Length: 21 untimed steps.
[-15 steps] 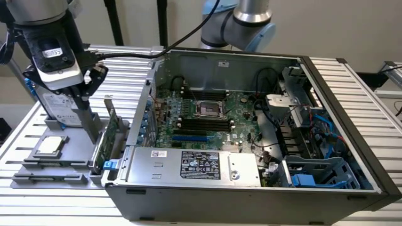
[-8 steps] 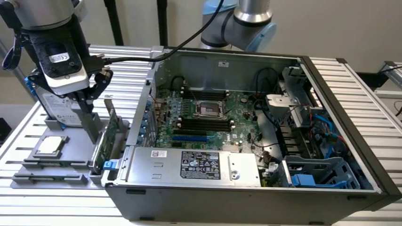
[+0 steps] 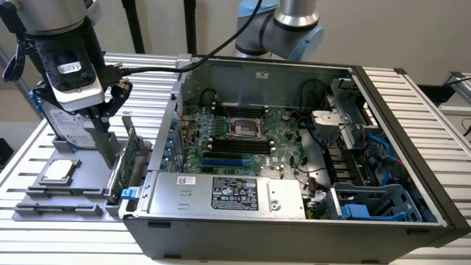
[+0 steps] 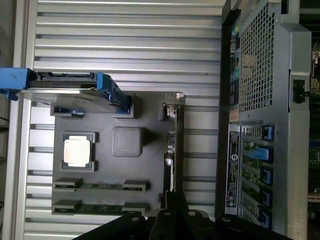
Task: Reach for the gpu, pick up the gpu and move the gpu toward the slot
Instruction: 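Pick up the gpu and move the gpu toward the slot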
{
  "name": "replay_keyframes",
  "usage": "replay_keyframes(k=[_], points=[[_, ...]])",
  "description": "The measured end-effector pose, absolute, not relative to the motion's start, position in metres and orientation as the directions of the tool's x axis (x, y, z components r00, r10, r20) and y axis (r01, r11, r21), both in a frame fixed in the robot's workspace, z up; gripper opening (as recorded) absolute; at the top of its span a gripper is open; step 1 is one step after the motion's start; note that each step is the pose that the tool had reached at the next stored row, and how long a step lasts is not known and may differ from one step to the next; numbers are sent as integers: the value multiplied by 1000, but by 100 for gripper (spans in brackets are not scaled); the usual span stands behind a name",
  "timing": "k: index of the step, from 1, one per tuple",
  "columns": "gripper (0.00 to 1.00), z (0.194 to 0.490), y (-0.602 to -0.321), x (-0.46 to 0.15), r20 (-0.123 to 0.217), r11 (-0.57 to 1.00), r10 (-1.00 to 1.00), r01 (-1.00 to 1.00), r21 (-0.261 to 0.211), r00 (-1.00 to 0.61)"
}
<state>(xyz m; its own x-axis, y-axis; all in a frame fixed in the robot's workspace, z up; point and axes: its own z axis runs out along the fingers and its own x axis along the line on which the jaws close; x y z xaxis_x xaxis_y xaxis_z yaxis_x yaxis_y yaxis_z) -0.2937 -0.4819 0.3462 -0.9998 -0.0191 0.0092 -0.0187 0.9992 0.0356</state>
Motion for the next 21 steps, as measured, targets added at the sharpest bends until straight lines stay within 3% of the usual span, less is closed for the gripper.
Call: replay_keyframes(k=[6, 8, 10, 13, 14, 21], points=[[12, 346, -482, -294, 9, 999, -19, -19, 36, -1000], [18, 346, -482, -294, 9, 999, -19, -19, 36, -1000], [30, 346, -482, -294, 9, 999, -19, -19, 36, -1000], [36, 346, -482, -294, 9, 999, -19, -19, 36, -1000], [42, 346, -482, -294, 8, 999, -19, -19, 36, -1000], [42, 333, -482, -301, 4, 999, -19, -19, 36, -1000]])
